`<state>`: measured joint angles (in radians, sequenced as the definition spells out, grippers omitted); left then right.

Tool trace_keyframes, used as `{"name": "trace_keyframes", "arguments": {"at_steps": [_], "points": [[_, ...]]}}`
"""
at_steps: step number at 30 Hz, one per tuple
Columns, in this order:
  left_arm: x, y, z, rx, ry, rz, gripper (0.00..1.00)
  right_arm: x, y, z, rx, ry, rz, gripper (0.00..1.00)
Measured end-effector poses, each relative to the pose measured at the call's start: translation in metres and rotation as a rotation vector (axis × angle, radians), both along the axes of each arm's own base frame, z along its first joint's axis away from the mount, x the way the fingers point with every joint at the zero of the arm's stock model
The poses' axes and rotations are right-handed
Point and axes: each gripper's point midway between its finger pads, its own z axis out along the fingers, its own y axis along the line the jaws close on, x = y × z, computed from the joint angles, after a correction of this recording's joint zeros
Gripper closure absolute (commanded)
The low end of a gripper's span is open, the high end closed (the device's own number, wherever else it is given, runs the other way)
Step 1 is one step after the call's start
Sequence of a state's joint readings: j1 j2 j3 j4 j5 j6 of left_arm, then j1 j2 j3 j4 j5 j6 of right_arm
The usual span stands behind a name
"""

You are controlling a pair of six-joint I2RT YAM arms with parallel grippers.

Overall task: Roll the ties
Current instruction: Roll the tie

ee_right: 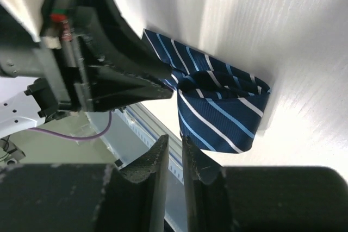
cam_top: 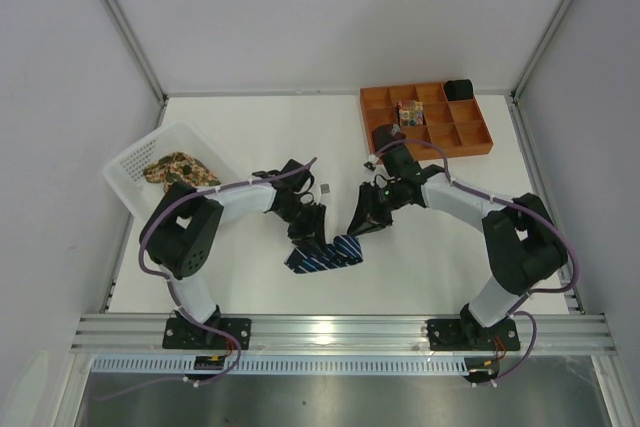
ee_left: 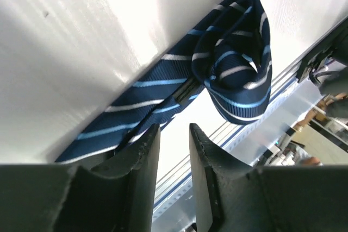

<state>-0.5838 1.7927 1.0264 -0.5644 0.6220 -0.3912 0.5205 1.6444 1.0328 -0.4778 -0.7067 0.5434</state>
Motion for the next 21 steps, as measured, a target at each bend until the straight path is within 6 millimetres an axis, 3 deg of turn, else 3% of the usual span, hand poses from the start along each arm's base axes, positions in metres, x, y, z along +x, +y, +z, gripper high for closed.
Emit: {"name": "trace_keyframes", "arguments": {"at_steps": [7,15,21], "points": [[-0.003,0.012,0.012,0.028,-0.058,0.016,0.78,0.002,0.001,-0.009,0.017,0.022,-0.024,0.80],[-0.024,0.038,-0.018,0.134,0.008,0.035,0.83,-0.006,0.001,-0.026,0.025,0.074,-0.037,0.81],[-0.028,0.037,-0.022,0.130,0.058,0.051,0.84,-0.010,0.008,-0.034,0.035,0.096,-0.021,0.81]]}}
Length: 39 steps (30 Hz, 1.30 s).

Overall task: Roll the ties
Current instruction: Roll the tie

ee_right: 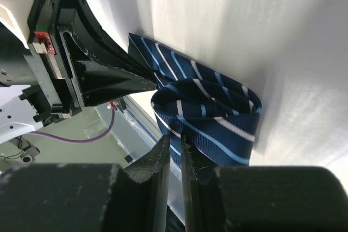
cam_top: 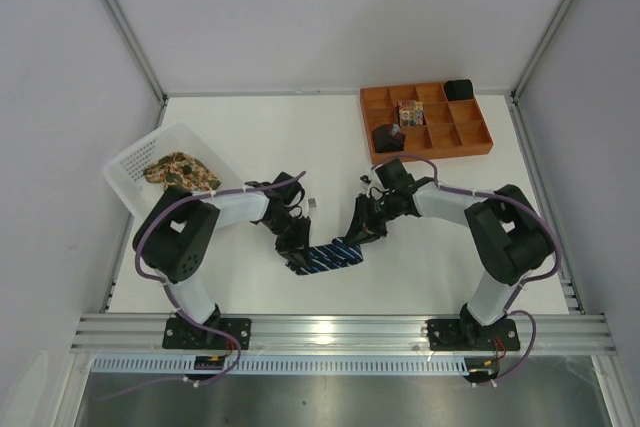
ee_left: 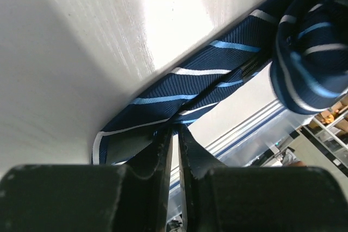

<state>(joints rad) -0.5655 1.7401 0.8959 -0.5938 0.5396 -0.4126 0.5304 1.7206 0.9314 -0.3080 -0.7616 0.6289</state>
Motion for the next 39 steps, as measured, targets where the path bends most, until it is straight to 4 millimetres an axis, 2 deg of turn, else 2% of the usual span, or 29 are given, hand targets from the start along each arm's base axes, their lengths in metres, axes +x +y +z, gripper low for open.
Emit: {"name": "trace_keyframes", "arguments": {"at_steps": [10,16,29,34,39], "points": [[-0.002,-0.004,0.000,-0.021,0.031,0.012,0.85,-0.018,0.022,-0.012,0.007,0.019,0.064,0.86],[-0.002,-0.004,0.000,-0.022,0.033,0.014,0.85,-0.018,0.027,-0.021,0.000,0.015,0.072,0.86],[-0.003,-0.005,0.000,-0.025,0.041,0.026,0.85,-0.019,0.043,-0.024,-0.018,-0.033,0.096,0.86],[-0.003,-0.005,0.000,-0.029,0.038,0.026,0.84,-0.016,0.040,-0.021,-0.046,-0.067,0.094,0.82],[-0.002,-0.005,0.001,-0.032,0.032,0.026,0.79,-0.006,0.029,-0.007,-0.082,-0.121,0.079,0.75]]}}
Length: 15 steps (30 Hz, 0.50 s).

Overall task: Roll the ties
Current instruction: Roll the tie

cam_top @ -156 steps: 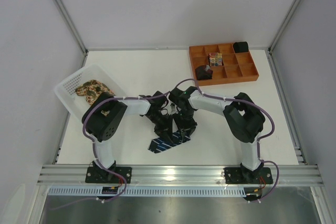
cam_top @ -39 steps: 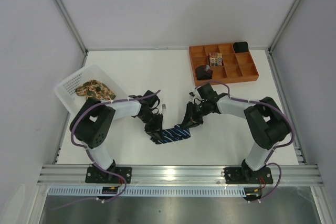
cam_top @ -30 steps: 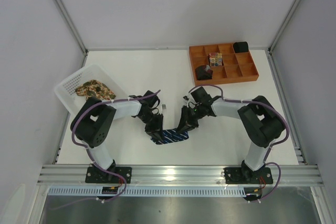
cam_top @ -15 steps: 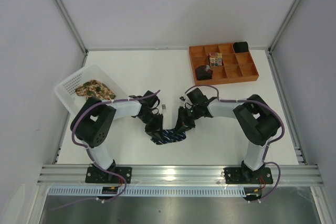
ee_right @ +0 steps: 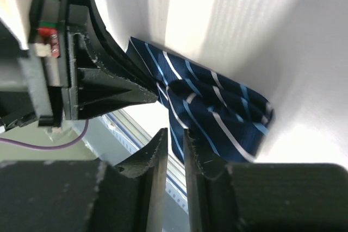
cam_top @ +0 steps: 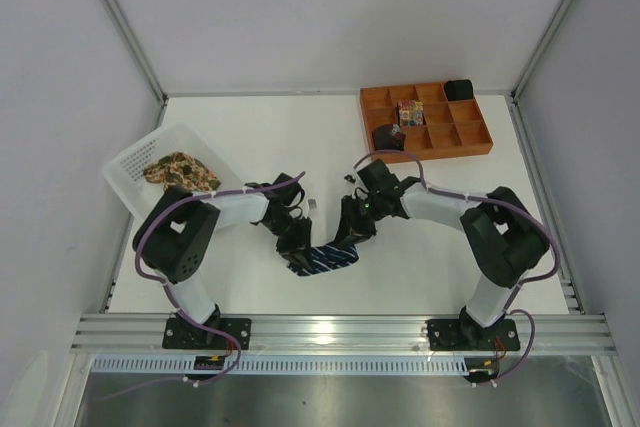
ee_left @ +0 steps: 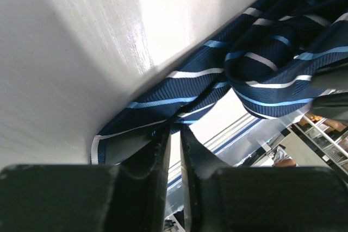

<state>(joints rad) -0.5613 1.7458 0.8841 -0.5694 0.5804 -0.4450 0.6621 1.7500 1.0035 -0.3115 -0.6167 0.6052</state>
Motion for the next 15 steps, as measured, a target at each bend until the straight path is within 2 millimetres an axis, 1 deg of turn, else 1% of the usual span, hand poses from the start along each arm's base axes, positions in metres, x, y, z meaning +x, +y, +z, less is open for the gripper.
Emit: {"name": "trace_keyframes", "arguments": {"at_steps": [4,5,7,9,10,11,14,15], "points": [[0.001,0.002,0.002,0.007,-0.014,-0.002,0.77,0.005,-0.014,0.014,-0.010,-0.031,-0.020,0.70],[0.001,0.003,0.003,0.015,-0.020,-0.003,0.77,0.007,-0.018,0.018,-0.011,-0.039,-0.025,0.66],[0.000,0.005,0.006,0.023,-0.029,-0.005,0.76,0.011,-0.025,0.025,-0.011,-0.056,-0.038,0.62],[0.001,0.005,0.013,0.017,-0.037,-0.005,0.76,0.016,-0.034,0.032,-0.006,-0.073,-0.057,0.56],[0.003,0.003,0.018,0.006,-0.044,-0.005,0.75,0.020,-0.038,0.034,-0.003,-0.081,-0.069,0.54],[0.006,0.000,0.024,-0.010,-0.054,-0.005,0.73,0.023,-0.043,0.036,0.000,-0.084,-0.079,0.50],[0.014,-0.012,0.039,-0.068,-0.074,-0.004,0.69,0.029,-0.053,0.034,0.003,-0.081,-0.096,0.43],[0.017,-0.016,0.043,-0.088,-0.078,-0.002,0.66,0.030,-0.056,0.032,0.003,-0.077,-0.099,0.43]]}}
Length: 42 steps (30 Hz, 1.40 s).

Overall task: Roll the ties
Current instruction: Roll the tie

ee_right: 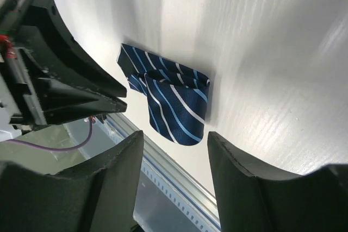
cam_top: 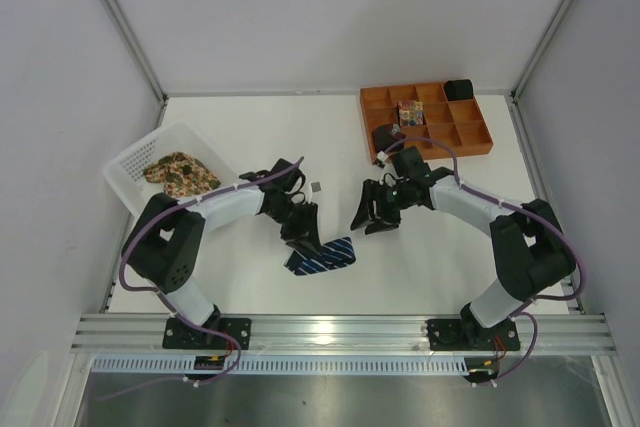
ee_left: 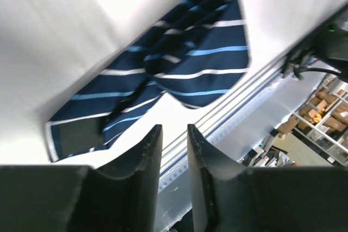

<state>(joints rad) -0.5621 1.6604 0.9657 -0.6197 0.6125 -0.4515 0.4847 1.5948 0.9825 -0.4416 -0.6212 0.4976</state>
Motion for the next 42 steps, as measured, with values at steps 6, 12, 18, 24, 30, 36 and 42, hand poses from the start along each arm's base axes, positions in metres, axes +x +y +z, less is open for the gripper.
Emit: {"name": "trace_keyframes", "arguments": {"at_steps": [6,12,18,24,30,36,42], "points": [[0.006,-0.014,0.012,-0.066,0.009,0.014,0.52,-0.009,-0.004,-0.010,0.020,0.055,0.017,0.42],[0.005,-0.021,0.007,-0.101,0.056,0.041,0.54,-0.015,-0.006,-0.019,0.021,0.083,0.022,0.41],[0.002,-0.026,0.000,-0.130,0.100,0.074,0.64,-0.016,-0.006,-0.026,0.024,0.087,0.019,0.40],[0.008,-0.032,-0.004,-0.149,0.099,0.089,0.64,-0.024,-0.006,-0.041,0.035,0.143,0.034,0.38],[0.011,-0.034,-0.012,-0.144,0.114,0.102,0.65,-0.031,-0.005,-0.047,0.054,0.179,0.057,0.30],[0.010,-0.033,-0.019,-0.135,0.129,0.108,0.66,-0.033,-0.001,-0.049,0.091,0.197,0.084,0.28],[0.006,-0.031,-0.024,-0.124,0.144,0.109,0.66,-0.035,0.004,-0.050,0.135,0.215,0.103,0.25]]}}
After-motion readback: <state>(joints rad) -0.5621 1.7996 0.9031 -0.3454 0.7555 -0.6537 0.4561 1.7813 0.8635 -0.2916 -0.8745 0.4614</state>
